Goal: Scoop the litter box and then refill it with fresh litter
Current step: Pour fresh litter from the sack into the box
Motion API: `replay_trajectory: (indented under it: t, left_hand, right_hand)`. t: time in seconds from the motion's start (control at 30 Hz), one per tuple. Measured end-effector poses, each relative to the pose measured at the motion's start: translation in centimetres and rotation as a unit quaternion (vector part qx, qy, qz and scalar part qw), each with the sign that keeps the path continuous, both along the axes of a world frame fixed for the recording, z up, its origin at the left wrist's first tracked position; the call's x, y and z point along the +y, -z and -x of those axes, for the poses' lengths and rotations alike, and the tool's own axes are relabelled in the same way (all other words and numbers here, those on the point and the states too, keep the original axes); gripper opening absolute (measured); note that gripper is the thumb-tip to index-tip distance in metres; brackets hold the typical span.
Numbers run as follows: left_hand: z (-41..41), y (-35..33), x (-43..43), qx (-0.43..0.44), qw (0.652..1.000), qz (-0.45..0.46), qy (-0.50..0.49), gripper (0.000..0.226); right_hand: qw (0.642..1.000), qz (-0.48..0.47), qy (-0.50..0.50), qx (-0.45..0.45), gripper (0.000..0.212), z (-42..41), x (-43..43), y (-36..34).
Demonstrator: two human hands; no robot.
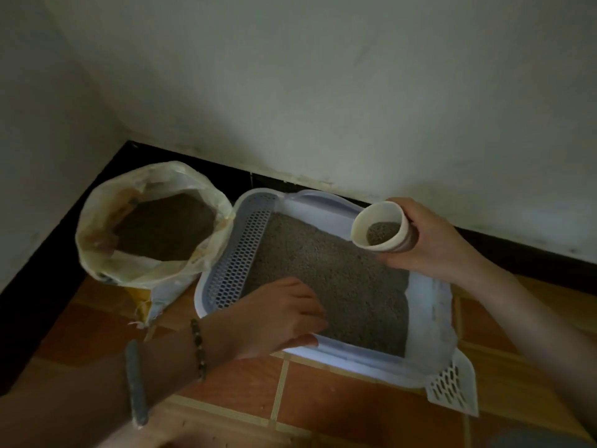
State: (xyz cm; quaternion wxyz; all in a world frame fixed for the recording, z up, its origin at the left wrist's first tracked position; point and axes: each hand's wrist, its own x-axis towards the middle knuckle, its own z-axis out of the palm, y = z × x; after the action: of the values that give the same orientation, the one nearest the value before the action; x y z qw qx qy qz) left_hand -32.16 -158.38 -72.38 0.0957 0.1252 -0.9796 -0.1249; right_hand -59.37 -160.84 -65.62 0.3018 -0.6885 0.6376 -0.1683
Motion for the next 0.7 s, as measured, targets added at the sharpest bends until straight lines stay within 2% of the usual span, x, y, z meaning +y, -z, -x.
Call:
replay_trajectory:
  t: [0.23, 0.5, 0.7]
  left_hand:
    - [1.1, 1.3, -0.2, -0.036, 0.994, -0.099, 0.008, 0.032]
    - [1.6, 1.6, 0.1, -0.023, 0.992, -0.121, 0.014, 0.032]
    - [1.6, 1.4, 0.1, -0.018, 0.990, -0.138, 0.010, 0.031]
  right_hand:
    - [0.985, -0.019, -0.001, 0.171, 0.080, 4.6, 1.8, 2.2]
    - [0.945, 0.004, -0.054, 0.323, 0.085, 4.3, 2.4, 2.4]
    - [0.920, -0.039, -0.058, 0.386, 0.087, 5.1, 3.0, 1.7]
